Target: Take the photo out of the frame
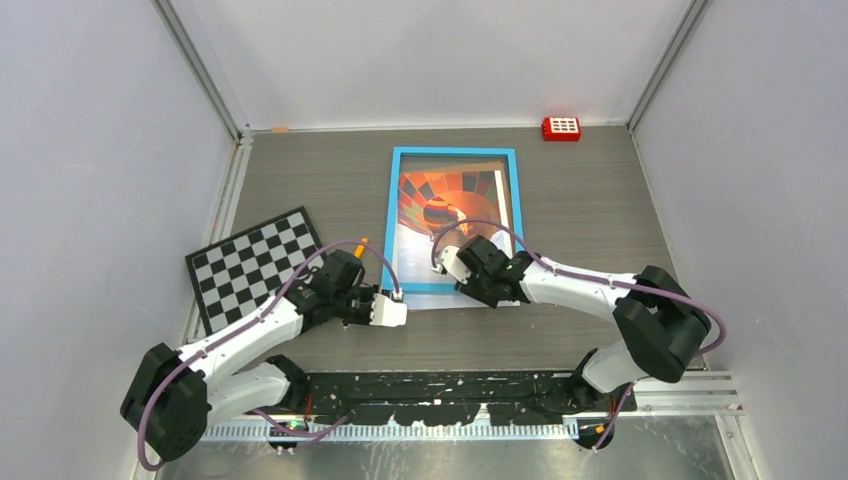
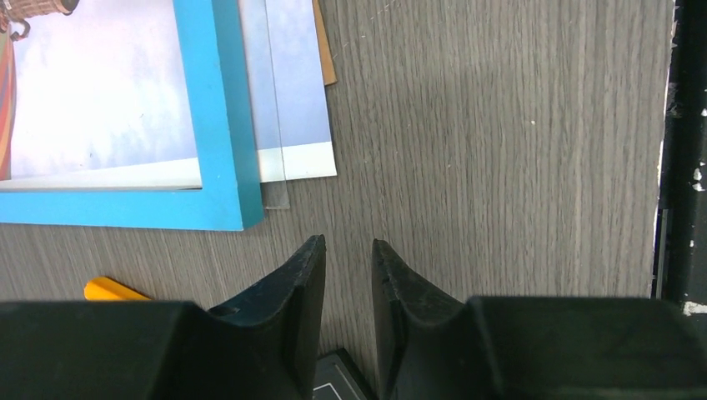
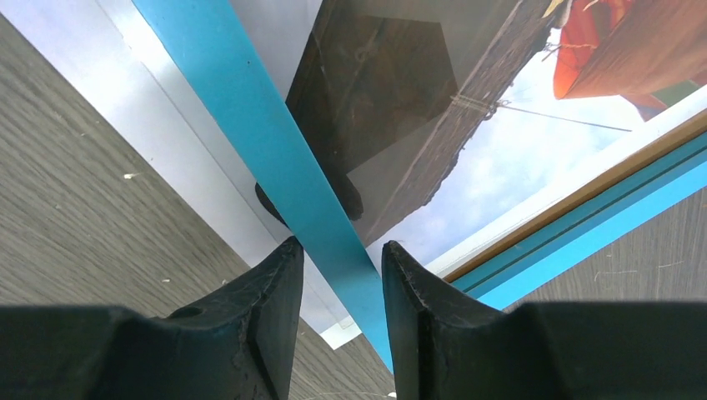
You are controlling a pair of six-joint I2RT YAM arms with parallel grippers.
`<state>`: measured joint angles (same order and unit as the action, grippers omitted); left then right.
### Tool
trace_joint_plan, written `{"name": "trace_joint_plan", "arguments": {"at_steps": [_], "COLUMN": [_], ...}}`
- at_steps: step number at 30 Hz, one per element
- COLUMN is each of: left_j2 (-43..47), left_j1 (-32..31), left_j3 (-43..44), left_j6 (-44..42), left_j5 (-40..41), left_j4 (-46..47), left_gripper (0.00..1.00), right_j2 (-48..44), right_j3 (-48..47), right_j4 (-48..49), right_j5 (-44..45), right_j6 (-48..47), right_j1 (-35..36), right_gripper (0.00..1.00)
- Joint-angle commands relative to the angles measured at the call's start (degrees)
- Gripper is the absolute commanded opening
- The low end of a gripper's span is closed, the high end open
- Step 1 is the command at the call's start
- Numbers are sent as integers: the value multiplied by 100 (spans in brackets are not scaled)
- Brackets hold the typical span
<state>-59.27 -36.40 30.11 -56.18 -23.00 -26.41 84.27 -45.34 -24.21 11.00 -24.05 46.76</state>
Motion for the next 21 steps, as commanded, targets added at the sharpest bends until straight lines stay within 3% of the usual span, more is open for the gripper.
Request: {"name": "trace_joint_plan", "arguments": {"at_steps": [1,10,21], "left_j2": [-69,-326,-777], "left_j1": [-89,-679,-1325], "left_j3": [-62,-435,-1146], "left_j6": [-166,-18,-97], "left_j5": [-153,282,1211], "left_j4": [352,1353,3368], "left_gripper": [28,23,33], "right_j2": [112,274,387], "right_j3": [-250,-208,-316], "right_j4": [239,184,-67], "right_j5": [35,-222,-730], "right_j6": [-25,36,317], "right_j1": [-60,-123,-397], "right_gripper": [44,44,45]}}
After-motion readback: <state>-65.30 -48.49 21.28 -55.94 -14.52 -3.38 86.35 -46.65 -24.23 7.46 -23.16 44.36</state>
